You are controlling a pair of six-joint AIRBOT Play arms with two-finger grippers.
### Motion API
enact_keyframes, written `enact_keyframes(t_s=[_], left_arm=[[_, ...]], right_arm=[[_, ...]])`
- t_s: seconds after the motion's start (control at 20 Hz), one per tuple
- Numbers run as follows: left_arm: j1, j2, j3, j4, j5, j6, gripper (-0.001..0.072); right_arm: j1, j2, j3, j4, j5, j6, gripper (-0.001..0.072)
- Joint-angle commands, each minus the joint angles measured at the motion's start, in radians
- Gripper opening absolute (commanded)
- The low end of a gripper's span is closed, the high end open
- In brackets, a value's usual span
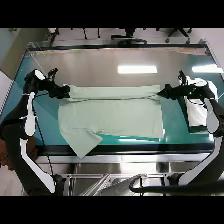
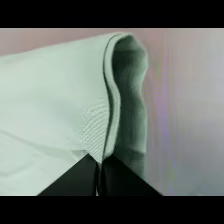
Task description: Fold the shirts.
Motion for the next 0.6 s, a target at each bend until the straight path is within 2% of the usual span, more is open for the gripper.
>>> enact_keyframes(t_s=[0.0, 0.05, 0.1, 0.15, 0.3, 0.4, 0.55], left_arm=[[0.001, 0.000, 0.040, -0.019, -0.069, -0.057, 0.0666], [0.011, 0.000, 0.080, -0.026, -0.124, -0.078, 0.0666], [0.024, 0.000, 0.129, -0.040, -0.200, -0.099, 0.0666], [0.038, 0.004, 0.167, -0.063, -0.289, -0.113, 0.0666], [0.076, 0.130, 0.009, -0.079, -0.420, -0.134, 0.0666], [0.099, 0.291, -0.246, -0.077, -0.394, -0.119, 0.0666], [0.140, 0.612, -0.734, -0.078, -0.217, -0.099, 0.0666]], right_arm=[[-0.006, 0.019, 0.012, -0.006, 0.035, 0.001, 0.0268], [-0.020, 0.035, 0.027, -0.020, 0.079, 0.003, 0.0311], [-0.041, 0.057, 0.042, -0.043, 0.125, 0.033, 0.0317], [-0.071, 0.092, 0.048, -0.074, 0.168, 0.061, 0.0392], [-0.156, 0.216, 0.012, -0.235, 0.268, 0.108, 0.0383], [-0.195, 0.313, -0.097, -0.289, 0.272, 0.109, 0.0360], [-0.238, 0.437, -0.309, -0.307, 0.221, 0.102, 0.0366]])
